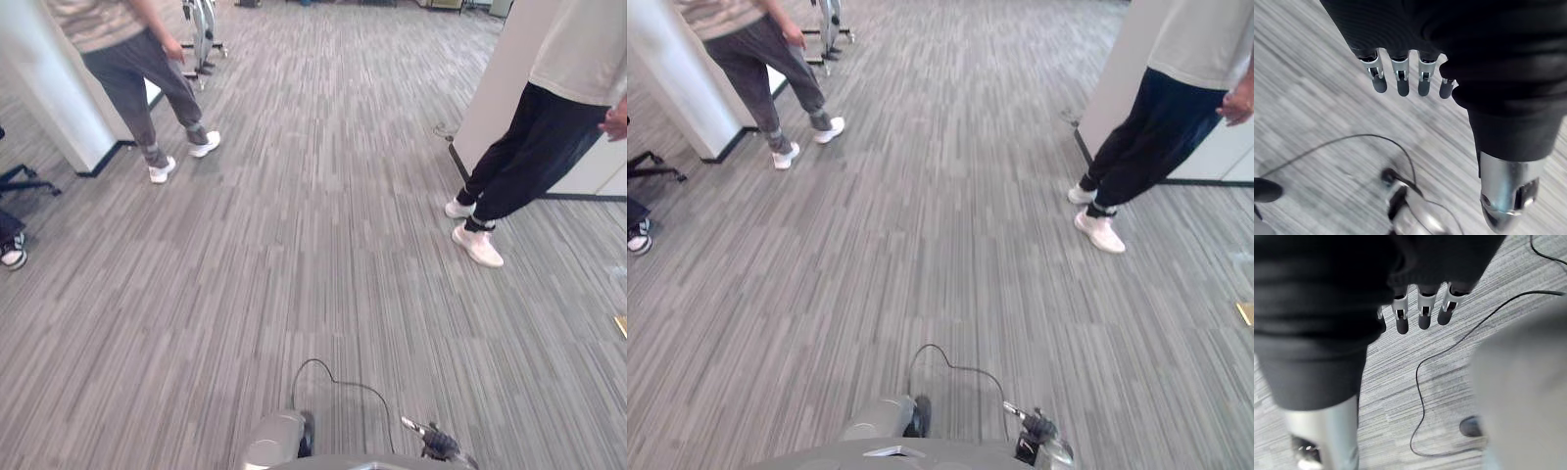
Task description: Organize washtable
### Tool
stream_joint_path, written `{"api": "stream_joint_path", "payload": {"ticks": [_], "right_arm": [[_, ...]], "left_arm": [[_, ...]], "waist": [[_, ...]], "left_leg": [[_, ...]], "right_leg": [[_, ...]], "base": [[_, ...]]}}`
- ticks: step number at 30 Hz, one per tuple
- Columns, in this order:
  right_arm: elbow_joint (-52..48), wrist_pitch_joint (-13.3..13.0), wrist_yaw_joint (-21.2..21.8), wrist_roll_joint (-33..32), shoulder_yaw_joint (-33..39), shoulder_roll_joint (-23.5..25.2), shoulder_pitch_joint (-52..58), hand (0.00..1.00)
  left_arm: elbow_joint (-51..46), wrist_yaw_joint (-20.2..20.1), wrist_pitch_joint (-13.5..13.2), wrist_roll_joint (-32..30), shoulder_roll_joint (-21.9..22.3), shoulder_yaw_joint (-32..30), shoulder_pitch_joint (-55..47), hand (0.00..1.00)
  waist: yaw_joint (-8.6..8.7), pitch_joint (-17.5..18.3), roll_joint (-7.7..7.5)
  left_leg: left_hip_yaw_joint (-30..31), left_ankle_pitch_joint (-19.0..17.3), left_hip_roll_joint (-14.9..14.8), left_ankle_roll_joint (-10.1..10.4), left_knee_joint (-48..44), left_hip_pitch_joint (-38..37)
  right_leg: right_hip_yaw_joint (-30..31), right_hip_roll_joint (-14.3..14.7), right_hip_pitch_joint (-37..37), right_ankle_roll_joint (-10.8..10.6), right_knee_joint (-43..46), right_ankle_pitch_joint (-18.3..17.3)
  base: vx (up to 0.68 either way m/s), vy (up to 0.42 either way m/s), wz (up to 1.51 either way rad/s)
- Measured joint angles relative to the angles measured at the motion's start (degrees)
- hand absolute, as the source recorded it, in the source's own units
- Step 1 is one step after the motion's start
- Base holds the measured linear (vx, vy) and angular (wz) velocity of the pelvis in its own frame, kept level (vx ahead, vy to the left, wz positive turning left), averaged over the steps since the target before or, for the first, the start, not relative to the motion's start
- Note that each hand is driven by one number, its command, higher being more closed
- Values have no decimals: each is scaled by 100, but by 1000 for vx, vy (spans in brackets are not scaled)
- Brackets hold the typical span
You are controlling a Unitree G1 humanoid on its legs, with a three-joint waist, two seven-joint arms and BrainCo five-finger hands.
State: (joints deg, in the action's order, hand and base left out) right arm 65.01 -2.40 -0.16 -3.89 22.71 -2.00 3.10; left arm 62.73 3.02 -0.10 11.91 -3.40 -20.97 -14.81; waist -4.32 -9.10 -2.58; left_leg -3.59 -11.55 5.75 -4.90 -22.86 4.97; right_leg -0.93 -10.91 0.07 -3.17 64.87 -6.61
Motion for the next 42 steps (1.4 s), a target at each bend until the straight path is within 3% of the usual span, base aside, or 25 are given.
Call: {"api": "stream_joint_path", "payload": {"ticks": [3,4,7,9,10,11,12,13,14,15,16,17,19,20,21,22,23,24,25,35,37,39,40,41,42], "right_arm": [[-236,-31,41,-1,74,-17,79,0],[-277,-84,48,-13,307,-35,92,0],[-412,44,21,1,402,-7,431,0],[-414,174,-1,-114,395,-10,765,0],[-383,265,2,-127,400,-3,853,0],[-405,277,11,-124,417,-50,886,0],[-417,278,17,-127,411,-182,854,0],[-427,271,2,-169,372,-280,772,0],[-425,259,-4,-176,305,-309,546,0],[-407,261,-21,-130,230,-340,490,0],[-423,256,-51,-182,148,-362,430,0],[-418,233,-75,-210,78,-353,368,0],[-384,134,-103,-534,-94,-271,4,0],[-384,116,-102,-609,-104,-233,-73,0],[-443,39,-61,-644,-140,-158,-151,0],[-502,-21,-20,-678,-193,-133,-160,0],[-481,-25,-7,-730,-187,-169,-141,0],[-388,41,-11,-859,-152,-26,-84,0],[38,55,29,-853,187,151,59,0],[106,96,140,-905,501,166,128,0],[106,171,145,-1060,697,240,99,0],[95,188,144,-1085,741,276,79,0],[53,196,149,-1119,659,263,180,0],[-36,190,163,-1195,553,199,247,0],[-261,157,215,-1341,347,96,296,0]], "left_arm": [[-366,3,-61,-1,-54,328,394,0],[-548,-4,-119,5,-8,408,667,0],[-785,-14,-257,2,185,538,1048,0],[-820,-13,-271,-5,415,508,948,0],[-664,-15,-262,-70,497,455,974,0],[-665,-19,-240,-176,554,223,1009,0],[-635,-4,-218,-186,675,93,1016,0],[-588,-9,-212,-169,736,-14,1016,0],[-459,-24,-201,-159,706,-56,1023,0],[-438,-24,-201,-130,680,-99,1023,0],[-427,-19,-184,-90,619,-137,957,0],[-429,-27,-183,-47,573,-121,934,0],[-448,-21,-229,78,440,-67,886,0],[-451,-21,-241,78,411,-21,867,0],[-450,-17,-246,71,329,109,810,0],[-436,-12,-251,57,314,148,748,0],[-372,-5,-229,60,360,150,739,0],[-271,22,-235,40,287,71,678,0],[241,-19,-228,-217,-323,529,551,0],[248,-70,-196,-164,-282,339,550,0],[233,-116,-166,-103,-265,179,581,0],[12,-132,-123,-60,-204,66,606,0],[-87,-132,-105,63,-131,72,570,0],[-95,-136,-107,75,-45,76,544,0],[-64,-154,-88,121,0,51,572,0]], "waist": [[105,34,70],[155,33,101],[205,58,146],[354,227,330],[431,296,353],[427,440,411],[377,459,635],[375,482,741],[362,422,768],[338,368,761],[230,282,633],[198,253,578],[55,192,479],[53,192,479],[68,207,474],[74,232,581],[87,233,742],[77,276,574],[207,57,-146],[200,264,-131],[201,328,-208],[132,280,-298],[54,305,-209],[45,315,-95],[60,317,90]], "left_leg": [[190,-288,-78,-1,672,-986],[354,-516,-146,-1,749,-1252],[579,-1049,-353,160,756,-1780],[772,-1402,-638,317,707,-2246],[907,-1451,-721,415,-37,-2159],[912,-1210,-841,777,-1269,-1691],[880,-795,-995,884,-1975,-1427],[862,624,-1026,1127,-3073,-892],[659,1054,-1238,1204,-3934,-487],[461,933,-1399,1003,-4247,-312],[148,597,-1544,623,-4518,-84],[123,431,-1486,607,-4489,32],[-42,-196,-1267,695,-3171,400],[-115,-203,-1266,700,-2521,434],[-197,-69,-1279,742,-1099,406],[-56,420,-1335,717,257,430],[125,1050,-1408,735,420,484],[122,927,-1161,675,262,484],[327,2018,-481,670,2822,-924],[352,2004,-475,653,2820,-473],[353,1844,-395,567,2434,-49],[79,909,-290,262,220,1046],[-119,302,-352,240,-888,1309],[-173,-32,-452,271,-993,1263],[-123,-676,-606,212,-999,1112]], "right_leg": [[-822,78,-869,149,-827,-780],[-1311,89,-1410,155,-1922,-832],[-1826,307,-1653,-61,-5123,71],[-1619,570,-1869,-46,-5327,276],[-1404,697,-1905,187,-5011,1006],[-1490,707,-1824,565,-4828,1522],[-1568,857,-1767,643,-4636,1323],[-1545,947,-1492,733,-4684,1017],[-1522,1018,-998,804,-4909,895],[-1475,1045,-674,835,-5058,856],[-1373,1037,-125,828,-5321,834],[-1354,987,131,827,-5448,833],[-1159,750,728,734,-5605,769],[-1150,702,822,635,-5597,704],[-1151,625,959,399,-5583,403],[-1163,669,1080,62,-5561,-54],[-1166,788,1096,3,-5436,-198],[-1088,575,1085,-75,-5146,-492],[-617,177,1418,-396,-5631,-629],[-651,177,995,-398,-5656,-705],[-727,85,828,-417,-5722,-718],[-915,-120,607,-360,-5536,-770],[-940,-101,607,-269,-5214,-838],[-954,9,469,-123,-4723,-923],[-881,-6,-321,27,-2985,-933]], "base": [[603,-57,24],[642,-135,43],[705,-239,44],[899,-366,59],[894,-323,53],[814,-328,29],[724,-231,-2],[590,-158,-13],[520,-112,-3],[395,-63,4],[244,-2,1],[236,6,-12],[187,-8,-28],[-69,21,-25],[-318,56,-21],[-254,89,-12],[40,137,1],[163,116,11],[163,70,8],[4,3,1],[65,72,19],[178,82,14],[287,48,-5],[278,132,-14],[155,109,-14]]}}
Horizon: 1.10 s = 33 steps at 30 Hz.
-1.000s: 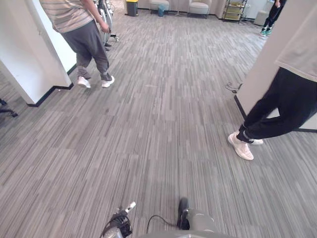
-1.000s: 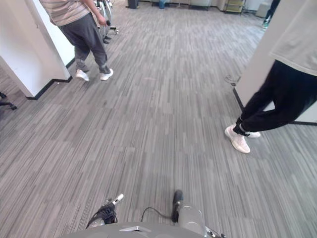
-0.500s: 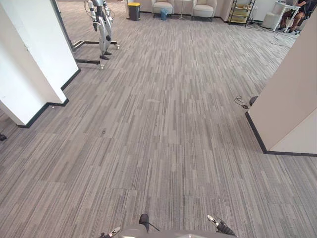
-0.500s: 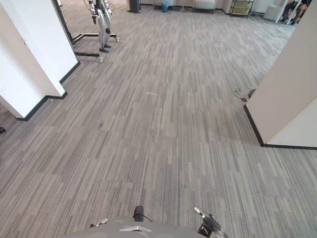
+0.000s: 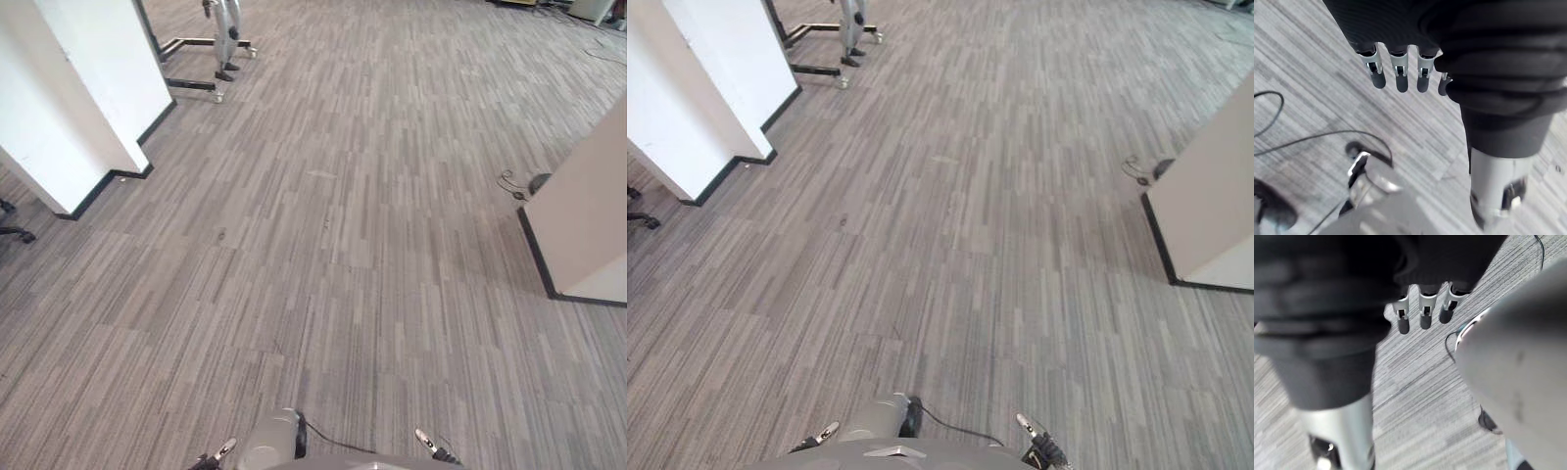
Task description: Organize washtable
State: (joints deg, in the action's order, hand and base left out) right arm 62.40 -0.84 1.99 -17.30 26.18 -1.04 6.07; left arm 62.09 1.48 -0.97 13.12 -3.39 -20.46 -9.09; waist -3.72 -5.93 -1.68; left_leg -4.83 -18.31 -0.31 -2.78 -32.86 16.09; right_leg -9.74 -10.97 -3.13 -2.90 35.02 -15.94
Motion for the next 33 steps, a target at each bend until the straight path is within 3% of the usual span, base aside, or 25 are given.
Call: {"api": "stream_joint_path", "payload": {"ticks": [1,2,3,4,7,9,11,12,13,14,16,17,19,20,21,23,24,25,26,27,28,29,30,32,33], "right_arm": [[-29,-16,17,-90,-68,31,-3,0],[-61,-22,49,-254,-58,151,-10,0],[-104,-57,50,-370,-50,232,26,0],[-106,-70,53,-402,-45,247,44,0],[-129,-146,98,-410,309,307,70,0],[51,-90,68,-397,718,303,148,0],[73,-2,23,-397,925,290,296,0],[52,43,4,-393,951,207,436,0],[47,110,2,-404,1028,183,393,0],[8,109,-4,-401,1042,127,409,0],[-276,79,-14,-408,887,69,178,0],[-279,60,-24,-407,760,51,103,0],[-340,21,-99,-405,71,-14,-199,0],[-340,15,-102,-407,-21,-6,-282,0],[-322,-19,-102,-426,-361,15,-722,0],[-377,-127,-90,-577,-518,90,-1225,0],[-439,-193,-87,-635,-639,146,-1386,0],[-486,-238,-78,-634,-686,154,-1382,0],[-496,-277,-76,-629,-790,209,-1310,0],[-465,-268,-78,-627,-822,298,-1185,0],[-451,-265,-75,-614,-818,327,-1137,0],[-410,-257,-77,-581,-786,350,-1004,0],[-363,-236,-69,-566,-703,350,-837,0],[-248,-212,-51,-560,-590,335,-617,0],[-267,-176,-7,-499,-574,268,-444,0]], "left_arm": [[10,-2,14,10,-82,25,18,0],[2,-9,39,25,-208,31,82,0],[-40,-16,39,119,-226,-65,121,0],[-42,-18,42,156,-222,-123,125,0],[-35,-63,42,155,-195,-187,239,0],[-36,-101,29,145,-112,-190,371,0],[-22,-101,38,121,22,-213,382,0],[27,-109,44,111,182,-270,264,0],[17,-111,40,106,374,-477,308,0],[-71,-120,43,109,453,-595,342,0],[-161,-184,44,112,601,-776,310,0],[-162,-216,43,109,590,-789,305,0],[-312,-255,10,107,477,-802,303,0],[-341,-249,10,107,456,-798,290,0],[-374,-228,12,111,340,-722,217,0],[-349,-191,36,105,334,-665,90,0],[-313,-173,35,102,375,-662,-51,0],[-273,-158,44,98,394,-659,-137,0],[-140,-95,47,85,423,-686,-249,0],[-81,-40,56,50,328,-707,-274,0],[-91,-28,52,9,281,-731,-256,0],[-89,-17,53,-9,191,-772,-188,0],[-99,-8,60,-11,127,-720,-107,0],[-104,-5,78,-16,122,-642,-45,0],[-161,-9,78,-61,189,-602,71,0]], "waist": [[2,-63,-71],[29,-119,-289],[33,-151,-435],[31,-143,-468],[193,-131,-422],[258,-99,-321],[317,-77,-124],[409,95,90],[484,120,237],[472,168,374],[259,134,512],[185,122,536],[-50,19,345],[-92,6,301],[-225,-19,158],[-338,-109,135],[-342,-72,205],[-358,-39,261],[-471,54,275],[-505,164,61],[-489,160,-31],[-449,96,-208],[-430,15,-296],[-310,-54,-235],[-241,-86,-84]], "left_leg": [[-35,-88,22,-37,64,-126],[-34,-125,71,-48,249,-403],[-63,-124,79,-47,592,-830],[-67,-118,77,-35,789,-1029],[75,-114,79,-31,1525,-1620],[327,-195,151,52,2007,-2056],[534,-391,89,133,2077,-2430],[592,-557,-86,404,1823,-2667],[674,-605,-219,502,524,-2381],[658,-430,-326,742,-293,-2068],[468,1602,-600,853,-2843,-978],[375,1546,-684,765,-3289,-781],[122,1038,-797,431,-3853,88],[67,937,-796,438,-3775,212],[-116,631,-751,456,-2887,723],[-230,671,-672,419,-729,980],[-215,1039,-673,503,923,913],[-144,1232,-681,529,1458,924],[-103,1815,-617,611,1238,940],[-131,1857,-393,457,1026,918],[-179,1727,-274,269,973,859],[-294,1437,-11,134,905,600],[-379,1167,183,-37,835,211],[-382,894,321,-171,845,-433],[-362,710,325,-258,1172,-1191]], "right_leg": [[115,-119,-421,172,857,218],[211,-175,-1053,145,2076,460],[4,-159,-1418,200,2486,425],[-166,-128,-1529,213,2404,414],[-1097,144,-1895,138,341,481],[-1281,428,-1860,18,-1865,1031],[-1198,574,-1932,159,-1873,1246],[-1186,744,-1867,503,-1641,1426],[-1151,902,-1655,729,-1372,1539],[-1164,950,-1551,827,-1342,1404],[-920,1229,-798,810,-1474,839],[-826,1288,-560,833,-1567,743],[-536,1280,508,815,-2176,494],[-481,1254,650,806,-2277,483],[-263,1129,1098,785,-2696,470],[-69,930,1532,591,-2890,364],[29,857,1804,454,-2995,267],[77,854,1961,436,-3048,214],[278,761,2169,481,-2981,115],[425,480,1957,472,-2349,108],[499,334,1747,411,-1782,141],[780,37,1260,7,-425,497],[1094,-139,730,-213,1061,1218],[1089,-220,225,-264,2613,1558],[934,-98,-265,-2,3275,1323]], "base": [[205,107,-7],[299,11,-5],[333,24,-6],[379,31,-11],[403,-7,19],[622,-95,67],[562,-203,57],[710,-310,69],[719,-273,48],[527,-249,7],[343,-210,-48],[215,-175,-45],[47,-123,-31],[-163,-64,-62],[-295,-13,-83],[22,30,-85],[512,73,-53],[708,137,-66],[747,185,-56],[769,196,-45],[780,217,-7],[673,198,14],[594,170,15],[341,46,14],[183,-14,-2]]}}
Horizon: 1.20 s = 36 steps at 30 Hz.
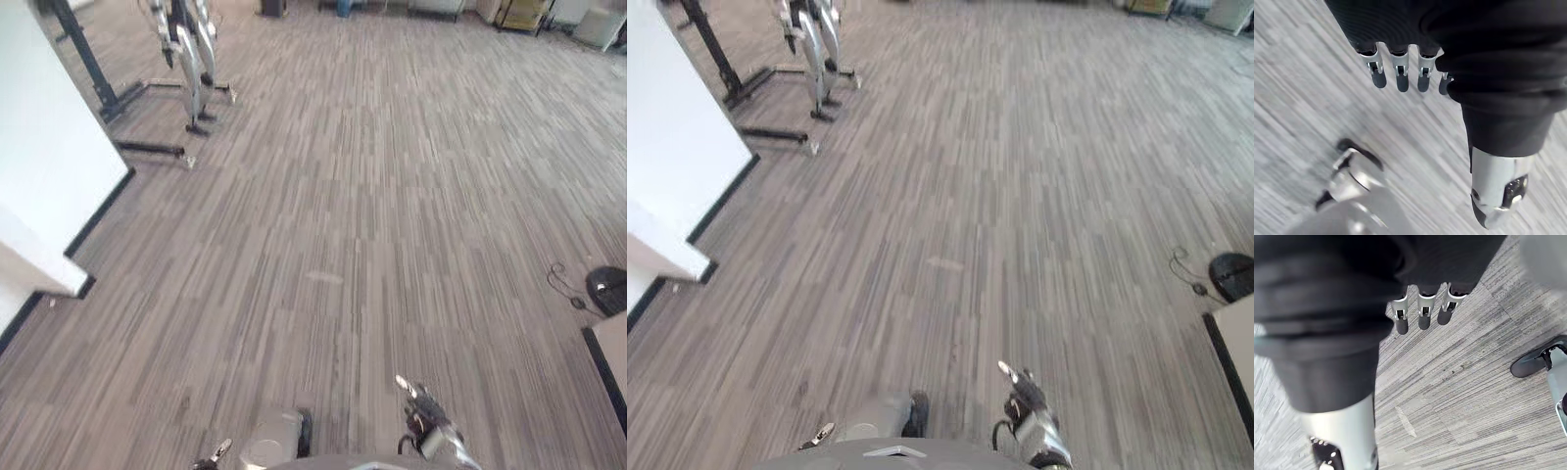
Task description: Organize washtable
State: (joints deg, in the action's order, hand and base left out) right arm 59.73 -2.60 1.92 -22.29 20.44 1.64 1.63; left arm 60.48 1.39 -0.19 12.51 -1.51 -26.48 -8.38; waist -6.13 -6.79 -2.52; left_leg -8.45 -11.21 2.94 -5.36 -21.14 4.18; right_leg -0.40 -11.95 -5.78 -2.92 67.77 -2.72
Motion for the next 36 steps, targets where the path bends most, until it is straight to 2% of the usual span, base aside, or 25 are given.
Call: {"api": "stream_joint_path", "payload": {"ticks": [2,3,5,6,7,9,10,11,12,13,14,15,16,17,18,19,20,21,23,24,26,27,28,32,36], "right_arm": [[-103,36,79,157,146,-50,52,0],[-117,46,87,160,370,-54,72,0],[-125,65,73,185,616,-87,189,0],[-93,87,50,339,669,-99,301,0],[3,147,44,323,724,-107,459,0],[40,160,31,318,786,-188,462,0],[105,205,27,322,785,-302,508,0],[158,215,24,343,788,-314,513,0],[275,246,25,325,884,-323,518,0],[259,269,26,330,924,-443,424,0],[200,273,26,327,851,-452,378,0],[85,259,27,332,643,-456,246,0],[86,257,23,328,550,-476,175,0],[112,282,-29,317,274,-457,11,0],[106,270,-56,316,-37,-343,-185,0],[105,261,-62,315,-107,-287,-302,0],[103,198,-81,307,-134,-184,-602,0],[71,124,-94,263,-128,-110,-762,0],[16,36,-91,80,-159,-86,-893,0],[-100,-2,-90,81,-194,-110,-845,0],[-120,-12,-102,85,-275,-33,-735,0],[-107,-11,-109,88,-288,-37,-620,0],[-101,-21,-139,91,-283,-44,-517,0],[168,-46,-62,123,-259,-54,-217,0],[294,42,-21,244,-116,-11,-90,0]], "left_arm": [[-20,0,-8,-54,21,119,234,0],[-27,0,-15,-51,48,271,486,0],[-50,-2,-30,-51,103,446,823,0],[-90,-23,-53,-52,264,460,889,0],[-179,-29,-75,-54,386,410,939,0],[-201,-12,-71,-54,497,296,902,0],[-185,-11,-74,-60,527,327,787,0],[-177,-16,-84,-60,522,319,723,0],[-170,-9,-98,-59,569,186,702,0],[-172,-7,-72,-59,603,77,647,0],[-173,-14,-61,-53,617,18,613,0],[-165,-6,-59,-52,606,-65,585,0],[-172,-10,-65,-50,603,-66,597,0],[-204,-19,-70,-41,576,-65,564,0],[-222,-25,-128,-44,457,2,526,0],[-216,-20,-144,-44,404,71,521,0],[-228,-10,-167,16,357,176,409,0],[-238,-4,-222,20,316,197,386,0],[-212,33,-226,29,284,274,309,0],[-166,51,-225,49,306,364,86,0],[-40,74,-218,64,192,243,7,0],[37,84,-207,56,91,230,0,0],[32,91,-215,62,63,221,-11,0],[191,75,-227,-11,-90,602,-5,0],[229,55,-217,-47,-155,732,-14,0]], "waist": [[99,48,90],[138,38,80],[192,39,86],[233,38,70],[237,42,57],[389,93,127],[497,231,329],[519,256,304],[525,284,371],[469,363,660],[424,400,716],[346,374,767],[324,327,776],[218,228,657],[126,152,528],[83,128,475],[-12,70,398],[-60,61,386],[-65,107,470],[-65,178,632],[-51,223,402],[-46,231,204],[-50,260,132],[34,274,126],[96,287,148]], "left_leg": [[110,-146,-37,6,501,-629],[255,-308,-60,-9,631,-895],[435,-500,-122,66,651,-1129],[573,-687,-139,102,694,-1378],[633,-918,-129,183,716,-1626],[826,-1286,-220,285,717,-1940],[963,-1454,-501,516,659,-2169],[1104,-1505,-513,599,235,-2092],[1224,-1456,-649,773,-1159,-1643],[1322,-802,-919,982,-2499,-1123],[1360,-191,-928,1087,-3060,-849],[1372,778,-953,1368,-3939,-337],[1249,759,-1031,1329,-4248,-127],[930,554,-1186,1021,-4607,190],[715,292,-1244,851,-4635,524],[643,146,-1243,835,-4511,696],[509,-186,-1228,773,-3825,1068],[416,-241,-1160,766,-2953,1167],[427,-69,-1009,853,-935,1063],[628,1014,-978,799,135,935],[474,878,-779,680,206,786],[372,849,-635,634,371,661],[311,834,-546,593,514,574],[212,832,-276,467,1158,-192],[193,747,-259,330,1406,-602]], "right_leg": [[-387,218,-679,145,-374,-507],[-857,265,-1034,192,-1075,-733],[-1550,257,-1234,150,-2422,-719],[-1999,273,-1151,74,-3926,-490],[-2028,363,-1197,118,-5023,-266],[-1734,505,-1398,175,-5262,-213],[-1787,743,-1339,278,-5093,-185],[-1783,804,-1263,331,-5079,-94],[-1731,950,-1067,705,-5078,692],[-1813,1236,-853,737,-5016,442],[-1761,1330,-758,759,-5053,326],[-1657,1435,-457,788,-5205,180],[-1600,1485,-242,820,-5342,157],[-1433,1529,238,843,-5678,141],[-1298,1511,738,854,-6069,130],[-1252,1484,933,851,-6210,132],[-1119,1440,1278,822,-6416,113],[-1063,1358,1446,669,-6477,-11],[-994,1294,1641,465,-6496,-284],[-875,1341,1781,298,-6390,-602],[-794,1065,1775,171,-6117,-820],[-769,891,1704,159,-5932,-870],[-752,775,1596,154,-5699,-863],[-624,522,1529,-56,-4882,-718],[-502,332,709,-65,-2948,-320]], "base": [[-49,-58,2],[-81,-53,36],[228,-51,65],[602,-137,69],[642,-162,45],[738,-329,45],[793,-412,74],[724,-455,75],[598,-414,28],[508,-395,-4],[404,-317,-44],[237,-222,-34],[214,-220,-37],[227,-191,-28],[287,-197,-34],[453,-209,-43],[467,-133,-48],[434,-102,-46],[204,41,-30],[128,140,-33],[248,111,-19],[370,88,-12],[304,91,-16],[214,92,-5],[85,56,-1]]}}
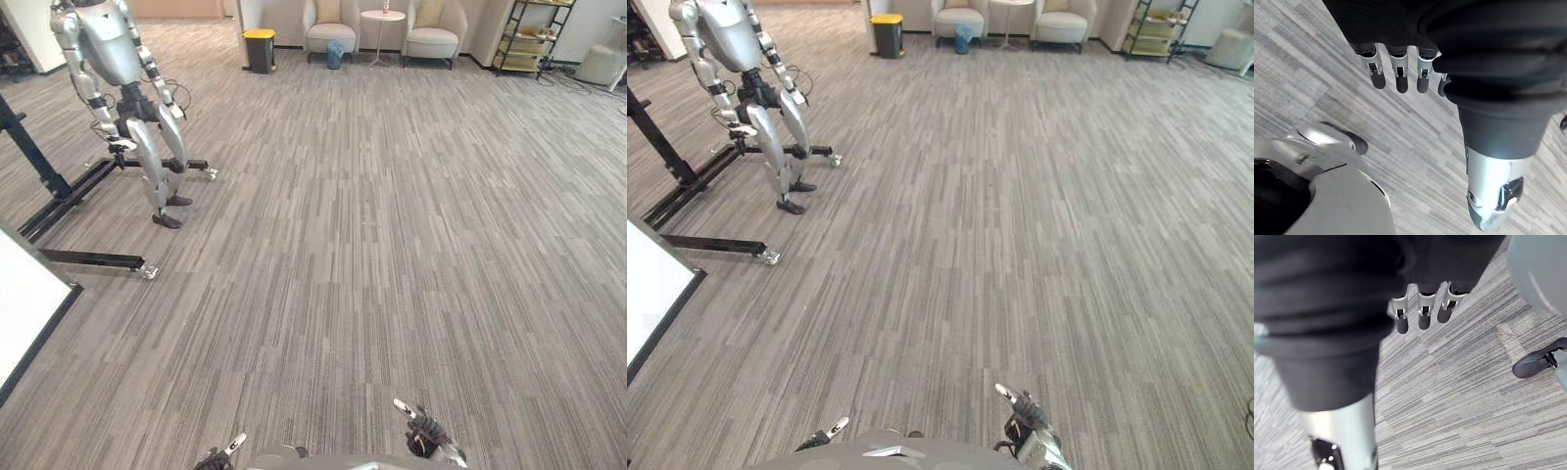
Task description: Organize washtable
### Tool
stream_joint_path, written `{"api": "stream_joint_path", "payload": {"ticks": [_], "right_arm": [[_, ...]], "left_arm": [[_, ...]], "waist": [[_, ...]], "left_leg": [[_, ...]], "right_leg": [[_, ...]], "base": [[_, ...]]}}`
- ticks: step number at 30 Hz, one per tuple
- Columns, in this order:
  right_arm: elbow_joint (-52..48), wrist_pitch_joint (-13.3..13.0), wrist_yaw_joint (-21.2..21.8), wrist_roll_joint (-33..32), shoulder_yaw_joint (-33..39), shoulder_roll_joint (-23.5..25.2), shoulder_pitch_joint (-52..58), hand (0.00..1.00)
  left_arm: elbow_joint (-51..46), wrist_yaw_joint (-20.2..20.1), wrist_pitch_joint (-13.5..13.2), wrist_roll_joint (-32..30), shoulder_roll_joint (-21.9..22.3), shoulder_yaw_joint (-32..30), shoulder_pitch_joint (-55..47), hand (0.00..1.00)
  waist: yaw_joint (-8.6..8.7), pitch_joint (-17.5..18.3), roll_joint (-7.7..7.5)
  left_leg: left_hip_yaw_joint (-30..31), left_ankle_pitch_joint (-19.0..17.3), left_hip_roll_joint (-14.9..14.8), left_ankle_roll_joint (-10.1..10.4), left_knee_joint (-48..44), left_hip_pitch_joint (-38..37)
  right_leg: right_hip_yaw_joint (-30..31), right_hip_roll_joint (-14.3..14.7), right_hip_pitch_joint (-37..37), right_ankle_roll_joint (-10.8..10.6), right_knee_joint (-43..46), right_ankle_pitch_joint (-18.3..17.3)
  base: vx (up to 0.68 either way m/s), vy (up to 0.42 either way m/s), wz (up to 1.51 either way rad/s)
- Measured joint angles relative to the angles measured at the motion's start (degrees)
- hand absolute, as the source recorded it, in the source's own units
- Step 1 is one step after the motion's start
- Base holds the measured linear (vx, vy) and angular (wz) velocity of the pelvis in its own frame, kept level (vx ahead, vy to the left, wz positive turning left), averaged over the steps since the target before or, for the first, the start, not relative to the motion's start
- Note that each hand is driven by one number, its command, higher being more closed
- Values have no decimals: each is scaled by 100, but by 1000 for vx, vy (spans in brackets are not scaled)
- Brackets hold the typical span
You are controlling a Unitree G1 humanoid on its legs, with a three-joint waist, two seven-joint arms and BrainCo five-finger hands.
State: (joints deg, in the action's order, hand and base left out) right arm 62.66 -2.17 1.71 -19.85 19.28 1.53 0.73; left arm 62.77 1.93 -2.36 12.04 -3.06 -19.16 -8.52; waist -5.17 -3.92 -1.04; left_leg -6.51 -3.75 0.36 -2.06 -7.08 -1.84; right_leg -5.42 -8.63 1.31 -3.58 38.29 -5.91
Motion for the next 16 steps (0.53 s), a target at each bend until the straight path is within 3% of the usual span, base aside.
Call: {"api": "stream_joint_path", "payload": {"ticks": [2,3,5,7,8,11,12,14,16], "right_arm": [[7,31,45,92,99,28,7,0],[7,31,60,94,101,26,10,0],[10,33,65,126,109,21,15,0],[43,35,66,128,124,30,15,0],[50,40,68,131,179,54,46,0],[53,46,67,151,179,78,125,0],[51,45,63,186,189,108,126,0],[48,30,60,197,245,47,149,0],[143,32,55,195,352,-4,179,0]], "left_arm": [[-4,0,-2,1,-11,-5,-10,0],[0,-1,2,-1,-6,-7,-14,0],[-9,-16,-4,1,16,-35,-2,0],[-37,-24,-9,3,30,-136,-23,0],[-46,-21,-9,2,25,-212,-33,0],[-38,-20,-16,2,61,-239,-107,0],[26,-7,-23,5,62,-317,-67,0],[23,7,-22,6,105,-303,-55,0],[20,20,-46,64,117,-281,-32,0]], "waist": [[-20,1,-22],[-10,4,4],[-9,22,28],[-22,56,-25],[-19,120,-98],[-40,304,-112],[-15,348,-209],[28,392,-140],[3,389,-133]], "left_leg": [[11,-10,-38,-13,76,-195],[48,-16,-109,-4,125,-314],[116,-75,-235,83,165,-340],[167,-247,-277,188,105,-265],[202,-246,-248,275,114,-255],[254,-102,-341,489,347,-215],[327,79,-330,617,524,-176],[692,333,-321,642,862,-277],[998,509,-433,800,1081,-306]], "right_leg": [[-38,-21,-140,27,321,-333],[-141,-25,-145,50,200,-574],[-247,-24,-125,69,-389,-699],[-252,-60,-107,23,-1238,-339],[-229,-121,-81,-72,-1688,3],[-387,12,248,-153,-2551,-112],[-538,55,350,-181,-2987,-239],[-735,132,328,-143,-3019,-246],[-1012,264,491,-105,-3156,-216]], "base": [[94,-18,8],[-43,-28,13],[-208,-4,18],[-237,-70,6],[-91,-194,-1],[-37,-251,-2],[-41,-249,15],[-18,-191,42],[8,-122,59]]}}
